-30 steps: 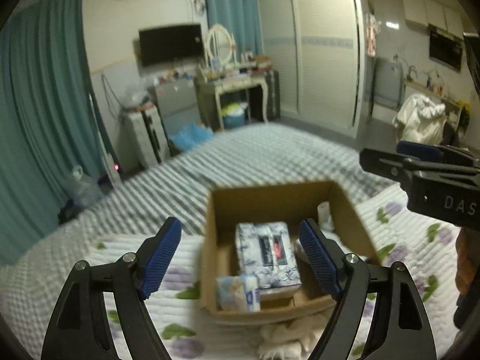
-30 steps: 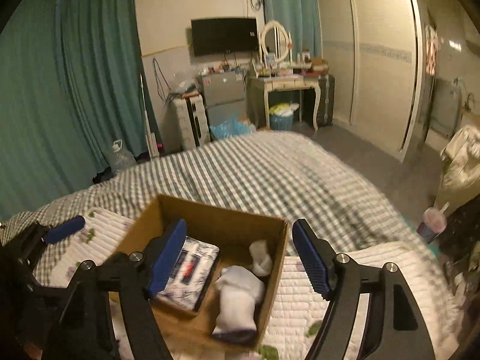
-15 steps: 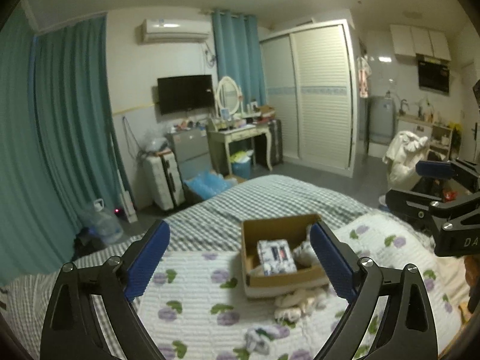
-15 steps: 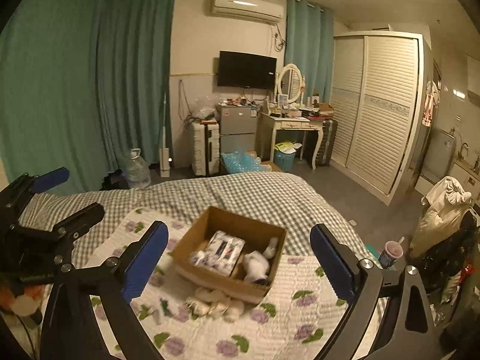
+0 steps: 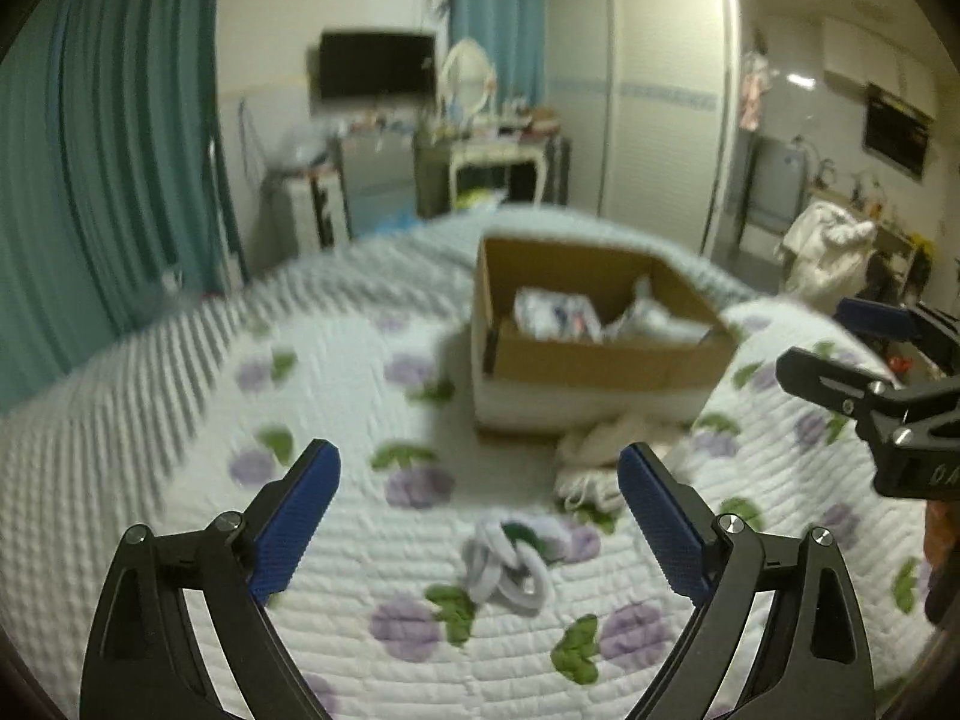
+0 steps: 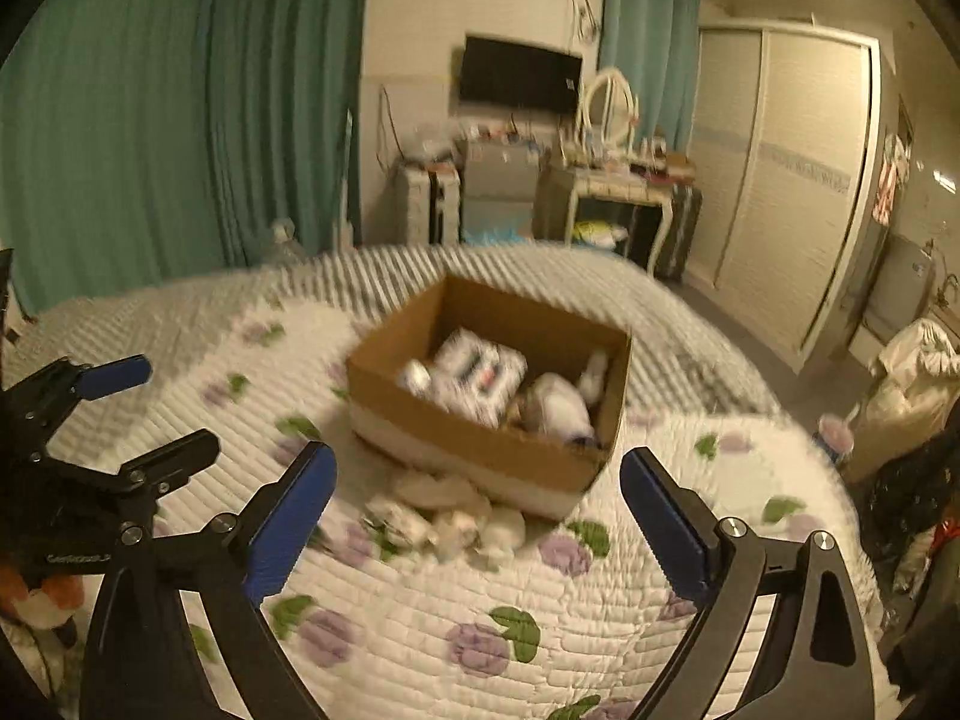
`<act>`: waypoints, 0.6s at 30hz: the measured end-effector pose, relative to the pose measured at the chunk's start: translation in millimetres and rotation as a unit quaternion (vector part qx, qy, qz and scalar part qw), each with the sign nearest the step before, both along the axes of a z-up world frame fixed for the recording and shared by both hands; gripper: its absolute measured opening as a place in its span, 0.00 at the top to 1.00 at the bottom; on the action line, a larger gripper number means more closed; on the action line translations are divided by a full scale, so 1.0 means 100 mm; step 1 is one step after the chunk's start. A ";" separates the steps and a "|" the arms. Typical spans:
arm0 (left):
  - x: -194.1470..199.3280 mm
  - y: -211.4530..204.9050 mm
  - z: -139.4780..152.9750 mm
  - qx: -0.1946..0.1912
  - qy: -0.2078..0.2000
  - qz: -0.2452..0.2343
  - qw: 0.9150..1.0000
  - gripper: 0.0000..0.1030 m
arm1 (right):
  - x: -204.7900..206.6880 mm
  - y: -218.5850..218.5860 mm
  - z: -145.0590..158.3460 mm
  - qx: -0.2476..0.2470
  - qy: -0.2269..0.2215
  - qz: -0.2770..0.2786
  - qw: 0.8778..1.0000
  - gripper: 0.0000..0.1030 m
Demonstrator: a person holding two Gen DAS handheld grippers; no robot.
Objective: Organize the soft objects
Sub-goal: 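Grasp white pipe-cleaner toy with left tool while right tool grasps white cloth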
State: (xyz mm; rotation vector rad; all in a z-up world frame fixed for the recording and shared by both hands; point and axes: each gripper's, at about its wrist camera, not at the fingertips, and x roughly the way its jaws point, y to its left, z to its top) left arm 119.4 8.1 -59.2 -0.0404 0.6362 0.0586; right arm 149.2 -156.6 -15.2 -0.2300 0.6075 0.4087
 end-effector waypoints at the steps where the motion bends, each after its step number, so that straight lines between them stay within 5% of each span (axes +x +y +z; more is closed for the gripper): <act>1: 0.09 -0.01 -0.15 -0.006 0.012 0.008 1.000 0.09 | 0.10 0.02 -0.18 -0.021 0.006 -0.009 1.000 0.07; 6: 0.21 0.01 -0.69 -0.027 0.061 0.023 0.997 0.12 | 0.45 0.03 -0.88 -0.083 0.056 -0.004 0.995 0.19; 9: 0.23 0.07 -0.91 -0.032 0.082 0.034 0.995 0.12 | 0.62 0.01 -1.18 -0.095 0.096 0.002 0.991 0.36; 18: 0.33 -0.03 -1.16 -0.027 0.100 0.014 0.995 0.15 | 0.96 0.06 -1.53 -0.097 0.131 0.030 0.986 0.43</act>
